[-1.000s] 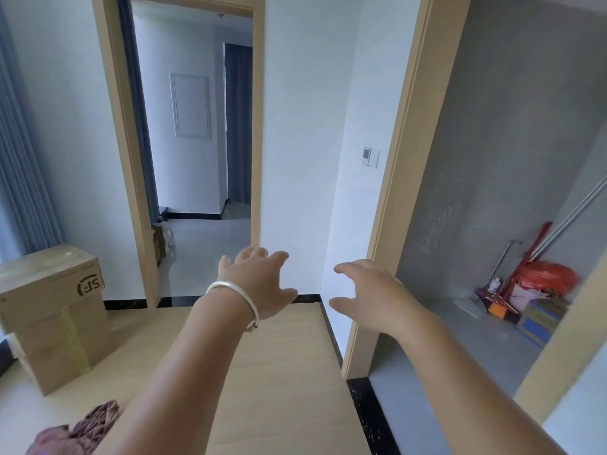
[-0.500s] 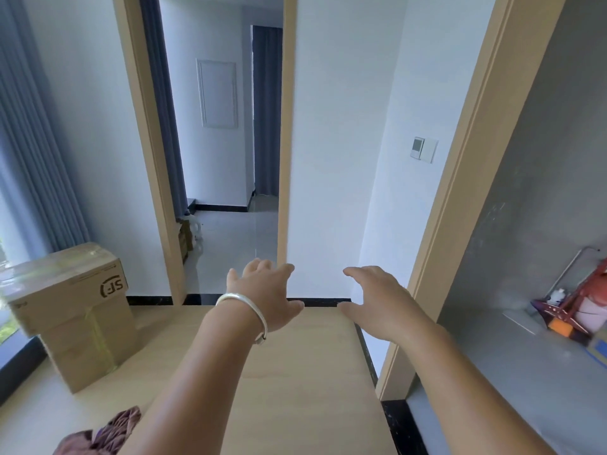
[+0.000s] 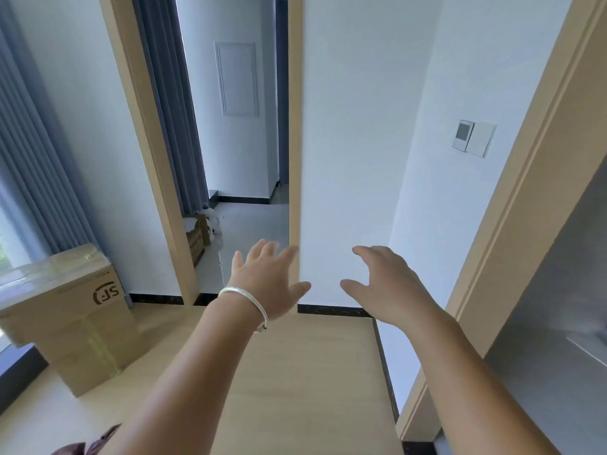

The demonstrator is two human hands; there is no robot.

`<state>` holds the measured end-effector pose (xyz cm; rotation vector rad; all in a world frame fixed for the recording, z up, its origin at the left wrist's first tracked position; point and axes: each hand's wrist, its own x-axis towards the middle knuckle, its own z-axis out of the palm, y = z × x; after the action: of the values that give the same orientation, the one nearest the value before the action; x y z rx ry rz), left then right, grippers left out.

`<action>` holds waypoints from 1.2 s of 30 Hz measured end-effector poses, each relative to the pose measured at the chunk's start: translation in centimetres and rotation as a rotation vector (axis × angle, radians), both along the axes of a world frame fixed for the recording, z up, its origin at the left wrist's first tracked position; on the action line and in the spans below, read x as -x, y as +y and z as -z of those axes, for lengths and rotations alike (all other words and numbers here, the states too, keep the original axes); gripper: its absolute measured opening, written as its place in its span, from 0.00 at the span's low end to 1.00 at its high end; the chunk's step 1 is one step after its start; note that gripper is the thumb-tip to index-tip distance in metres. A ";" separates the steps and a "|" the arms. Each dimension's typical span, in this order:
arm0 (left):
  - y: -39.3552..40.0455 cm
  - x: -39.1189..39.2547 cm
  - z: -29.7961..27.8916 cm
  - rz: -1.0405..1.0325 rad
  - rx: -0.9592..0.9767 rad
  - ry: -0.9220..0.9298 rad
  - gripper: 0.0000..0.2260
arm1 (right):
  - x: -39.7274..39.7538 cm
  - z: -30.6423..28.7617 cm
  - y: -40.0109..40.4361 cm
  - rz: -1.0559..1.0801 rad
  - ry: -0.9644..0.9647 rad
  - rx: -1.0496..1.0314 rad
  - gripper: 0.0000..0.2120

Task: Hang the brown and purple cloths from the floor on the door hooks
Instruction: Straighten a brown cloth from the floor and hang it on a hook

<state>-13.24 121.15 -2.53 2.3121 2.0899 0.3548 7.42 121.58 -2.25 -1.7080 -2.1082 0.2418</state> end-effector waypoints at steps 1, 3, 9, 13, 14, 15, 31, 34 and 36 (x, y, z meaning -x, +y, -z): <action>1.2 -0.2 0.2 0.003 0.003 0.000 0.30 | -0.2 0.2 1.3 -0.003 0.003 0.014 0.30; 3.6 -0.3 0.6 -0.004 0.007 0.006 0.29 | -0.4 0.7 3.8 -0.015 -0.002 0.040 0.30; 12.6 0.9 2.3 -0.004 0.018 -0.024 0.29 | 0.9 1.6 13.0 -0.033 -0.027 0.054 0.29; 20.3 3.3 3.0 0.010 0.014 -0.038 0.29 | 3.7 1.4 20.7 -0.037 -0.048 0.039 0.30; 22.1 4.2 3.1 0.010 0.017 -0.040 0.29 | 4.6 1.2 22.5 -0.038 -0.058 0.044 0.30; 24.0 5.1 3.1 0.008 0.021 -0.043 0.29 | 5.5 1.0 24.4 -0.039 -0.070 0.053 0.30; 37.9 27.2 5.7 -0.327 -0.010 -0.100 0.29 | 28.7 0.7 45.7 -0.351 -0.172 0.079 0.30; 37.3 31.7 6.9 -0.469 -0.001 -0.121 0.28 | 34.7 1.8 47.6 -0.492 -0.170 0.095 0.30; 36.8 34.4 7.8 -0.565 0.017 -0.141 0.28 | 38.5 2.7 48.6 -0.584 -0.169 0.114 0.29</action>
<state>-47.67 157.99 -10.30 1.5865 2.6138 0.4796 -31.06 170.23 -4.95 -1.1569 -2.7292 0.4008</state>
